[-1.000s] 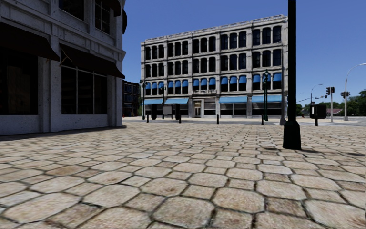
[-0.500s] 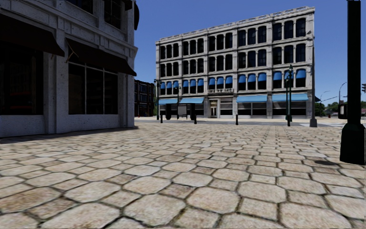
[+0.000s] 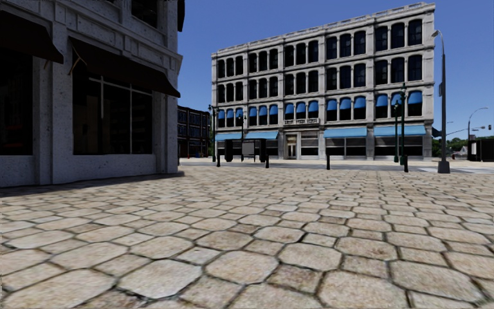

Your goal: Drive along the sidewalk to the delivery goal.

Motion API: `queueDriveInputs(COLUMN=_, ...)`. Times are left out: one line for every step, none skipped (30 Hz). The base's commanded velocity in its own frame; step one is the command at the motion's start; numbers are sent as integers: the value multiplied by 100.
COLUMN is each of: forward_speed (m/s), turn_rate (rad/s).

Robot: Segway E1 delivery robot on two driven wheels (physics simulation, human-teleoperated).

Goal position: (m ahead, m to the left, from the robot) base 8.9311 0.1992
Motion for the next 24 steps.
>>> queueDriveInputs(forward_speed=200, turn_rate=0)
queueDriveInputs(forward_speed=200, turn_rate=0)
queueDriveInputs(forward_speed=200, turn_rate=0)
queueDriveInputs(forward_speed=200, turn_rate=0)
queueDriveInputs(forward_speed=200, turn_rate=0)
queueDriveInputs(forward_speed=200, turn_rate=0)
queueDriveInputs(forward_speed=200, turn_rate=0)
queueDriveInputs(forward_speed=200, turn_rate=0)
queueDriveInputs(forward_speed=200, turn_rate=0)
queueDriveInputs(forward_speed=200, turn_rate=0)
queueDriveInputs(forward_speed=200, turn_rate=0)
queueDriveInputs(forward_speed=200, turn_rate=0)
queueDriveInputs(forward_speed=200, turn_rate=0)
queueDriveInputs(forward_speed=200, turn_rate=0)
queueDriveInputs(forward_speed=200, turn_rate=0)
queueDriveInputs(forward_speed=200, turn_rate=0)
queueDriveInputs(forward_speed=200, turn_rate=0)
queueDriveInputs(forward_speed=200, turn_rate=0)
queueDriveInputs(forward_speed=200, turn_rate=0)
queueDriveInputs(forward_speed=200, turn_rate=0)
queueDriveInputs(forward_speed=200, turn_rate=0)
queueDriveInputs(forward_speed=200, turn_rate=0)
queueDriveInputs(forward_speed=200, turn_rate=0)
queueDriveInputs(forward_speed=200, turn_rate=0)
